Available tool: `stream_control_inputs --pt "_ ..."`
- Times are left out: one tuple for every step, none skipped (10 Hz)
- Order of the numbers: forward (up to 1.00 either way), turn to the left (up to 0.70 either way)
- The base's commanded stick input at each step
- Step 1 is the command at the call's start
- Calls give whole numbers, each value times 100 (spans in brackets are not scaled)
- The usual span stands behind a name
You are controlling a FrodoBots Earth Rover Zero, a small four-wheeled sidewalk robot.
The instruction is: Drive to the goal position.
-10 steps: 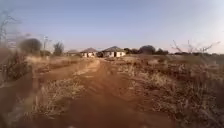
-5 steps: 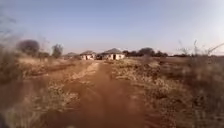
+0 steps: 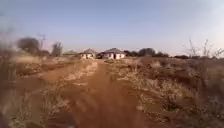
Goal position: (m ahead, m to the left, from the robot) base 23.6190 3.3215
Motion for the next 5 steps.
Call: stream_control_inputs --pt "70 3" --pt "70 0" --pt "70 0" --pt "70 0" --pt "70 0"
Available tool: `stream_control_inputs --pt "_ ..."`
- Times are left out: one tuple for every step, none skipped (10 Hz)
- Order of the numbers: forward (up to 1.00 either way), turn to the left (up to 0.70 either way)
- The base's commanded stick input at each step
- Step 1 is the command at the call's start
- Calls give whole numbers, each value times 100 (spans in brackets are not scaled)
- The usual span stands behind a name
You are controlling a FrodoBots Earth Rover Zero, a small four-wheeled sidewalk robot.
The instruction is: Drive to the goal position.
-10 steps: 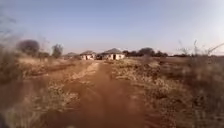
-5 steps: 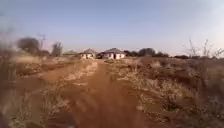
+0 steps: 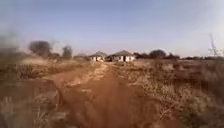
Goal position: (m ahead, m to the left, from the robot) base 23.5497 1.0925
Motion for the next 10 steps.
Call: stream_control_inputs --pt "70 0" --pt "70 0" --pt "70 0" --pt "70 0" --pt "70 0" --pt "70 0" --pt "70 0" --pt "70 0" --pt "70 0" --pt "70 0"
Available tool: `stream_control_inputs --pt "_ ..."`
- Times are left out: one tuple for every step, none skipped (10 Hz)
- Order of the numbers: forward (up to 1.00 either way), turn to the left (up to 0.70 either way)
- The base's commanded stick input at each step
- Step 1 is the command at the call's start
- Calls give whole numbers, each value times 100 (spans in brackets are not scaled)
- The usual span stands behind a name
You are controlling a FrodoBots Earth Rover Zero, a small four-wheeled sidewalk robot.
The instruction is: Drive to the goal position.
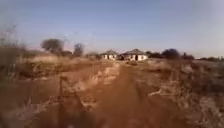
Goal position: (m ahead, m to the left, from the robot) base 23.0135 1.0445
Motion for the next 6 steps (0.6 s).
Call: stream_control_inputs --pt "70 0" --pt "70 0" --pt "70 0" --pt "70 0" --pt "70 0" --pt "70 0"
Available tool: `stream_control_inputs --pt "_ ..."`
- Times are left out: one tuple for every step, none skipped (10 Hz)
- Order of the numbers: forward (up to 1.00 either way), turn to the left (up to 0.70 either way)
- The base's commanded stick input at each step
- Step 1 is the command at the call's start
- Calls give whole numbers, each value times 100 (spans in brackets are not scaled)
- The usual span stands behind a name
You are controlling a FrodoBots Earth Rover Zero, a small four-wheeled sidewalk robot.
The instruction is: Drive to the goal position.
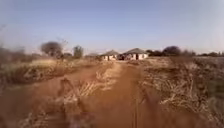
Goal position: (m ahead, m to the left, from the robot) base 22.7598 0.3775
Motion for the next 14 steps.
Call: stream_control_inputs --pt "70 0" --pt "70 0" --pt "70 0" --pt "70 0" --pt "70 0" --pt "70 0" --pt "70 0" --pt "70 0" --pt "70 0" --pt "70 -25" --pt "70 -34" --pt "70 -34" --pt "70 -34" --pt "70 -3"
